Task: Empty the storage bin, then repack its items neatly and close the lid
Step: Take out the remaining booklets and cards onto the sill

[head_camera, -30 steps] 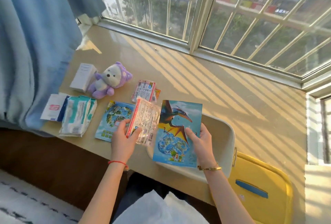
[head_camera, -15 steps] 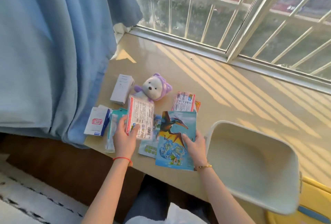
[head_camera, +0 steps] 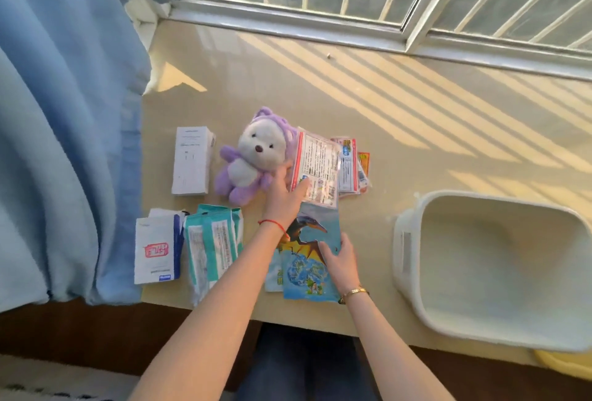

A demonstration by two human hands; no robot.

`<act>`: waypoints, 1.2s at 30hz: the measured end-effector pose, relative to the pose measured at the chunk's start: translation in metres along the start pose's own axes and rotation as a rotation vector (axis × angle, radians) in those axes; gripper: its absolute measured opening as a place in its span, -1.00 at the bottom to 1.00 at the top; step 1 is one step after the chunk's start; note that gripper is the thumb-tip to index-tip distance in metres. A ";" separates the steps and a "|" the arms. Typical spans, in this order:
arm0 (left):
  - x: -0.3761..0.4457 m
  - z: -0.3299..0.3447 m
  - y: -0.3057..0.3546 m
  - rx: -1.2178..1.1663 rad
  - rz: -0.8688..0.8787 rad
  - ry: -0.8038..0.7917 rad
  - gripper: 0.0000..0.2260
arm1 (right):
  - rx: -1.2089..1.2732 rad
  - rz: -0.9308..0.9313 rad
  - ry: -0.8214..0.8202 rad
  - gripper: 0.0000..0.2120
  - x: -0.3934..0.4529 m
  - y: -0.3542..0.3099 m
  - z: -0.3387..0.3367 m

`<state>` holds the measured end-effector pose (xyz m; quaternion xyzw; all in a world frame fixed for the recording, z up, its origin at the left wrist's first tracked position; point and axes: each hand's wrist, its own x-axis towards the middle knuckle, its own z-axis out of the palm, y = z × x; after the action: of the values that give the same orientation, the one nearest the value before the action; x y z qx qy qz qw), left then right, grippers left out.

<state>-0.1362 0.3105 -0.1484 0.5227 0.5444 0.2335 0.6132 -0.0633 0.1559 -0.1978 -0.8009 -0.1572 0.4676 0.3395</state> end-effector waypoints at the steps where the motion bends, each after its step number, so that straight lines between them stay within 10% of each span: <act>1: 0.010 0.009 -0.004 0.010 -0.010 -0.026 -0.66 | -0.003 0.005 0.006 -0.79 0.002 0.003 0.000; 18: 0.054 0.038 -0.033 0.520 0.057 -0.127 -0.56 | -0.449 -0.223 0.198 -0.63 0.019 0.024 -0.030; 36: -0.162 -0.086 0.057 0.906 0.427 0.160 -0.71 | -0.683 -0.806 0.214 -0.67 -0.090 -0.074 -0.124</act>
<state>-0.2472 0.2250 -0.0167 0.8164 0.5171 0.1332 0.2197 0.0012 0.1082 -0.0477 -0.7852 -0.5597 0.1380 0.2263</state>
